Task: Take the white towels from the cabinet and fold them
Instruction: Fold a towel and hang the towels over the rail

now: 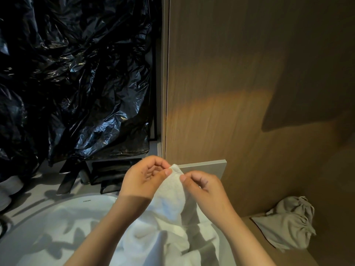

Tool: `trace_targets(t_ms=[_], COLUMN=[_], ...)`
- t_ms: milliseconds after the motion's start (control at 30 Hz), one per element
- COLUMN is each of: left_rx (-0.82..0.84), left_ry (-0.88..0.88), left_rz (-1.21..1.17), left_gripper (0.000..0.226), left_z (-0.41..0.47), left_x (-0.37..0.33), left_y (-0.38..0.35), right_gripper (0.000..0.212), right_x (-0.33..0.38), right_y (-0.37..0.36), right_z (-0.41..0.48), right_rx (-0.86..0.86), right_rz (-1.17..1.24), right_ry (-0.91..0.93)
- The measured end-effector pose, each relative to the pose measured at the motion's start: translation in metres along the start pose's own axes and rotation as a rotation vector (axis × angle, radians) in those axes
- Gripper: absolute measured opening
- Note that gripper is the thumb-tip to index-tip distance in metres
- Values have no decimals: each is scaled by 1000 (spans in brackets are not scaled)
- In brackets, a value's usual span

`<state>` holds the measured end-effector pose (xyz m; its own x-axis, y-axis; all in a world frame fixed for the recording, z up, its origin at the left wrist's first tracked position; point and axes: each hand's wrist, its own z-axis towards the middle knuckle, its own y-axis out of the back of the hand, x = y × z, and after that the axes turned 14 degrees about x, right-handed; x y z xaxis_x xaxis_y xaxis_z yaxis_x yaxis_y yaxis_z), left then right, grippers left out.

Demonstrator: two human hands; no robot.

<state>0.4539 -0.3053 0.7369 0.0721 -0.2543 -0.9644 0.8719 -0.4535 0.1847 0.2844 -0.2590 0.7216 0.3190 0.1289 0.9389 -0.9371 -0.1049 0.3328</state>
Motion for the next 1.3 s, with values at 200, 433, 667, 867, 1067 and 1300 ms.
trace_targets(t_ms=[200,433,667,867,1067,1300], left_rx=[4,-56,-21,55,-6,71], left_ry=[50,32,-21,57,38,68], left_rz=[69,164,237,223,253,225], left_gripper=[9,9,9,4,10,19], left_z=[-2,1,4,0,-1,-1], left_x=[-2,-5,-13,-3,-2,0], left_y=[4,7,1,5,1,2], right_gripper=[14,8,14,12,18,10], right_x=[-2,6,14,14,17,24], right_y=[-2,-3,-2,1,1,7], right_z=[2,6,7,7,14,11], right_rx=[-77,-114,-159,-255,-173,-180], right_rz=[112,186,197,311,295,255], right_ry=[58,86,106,90,1,60])
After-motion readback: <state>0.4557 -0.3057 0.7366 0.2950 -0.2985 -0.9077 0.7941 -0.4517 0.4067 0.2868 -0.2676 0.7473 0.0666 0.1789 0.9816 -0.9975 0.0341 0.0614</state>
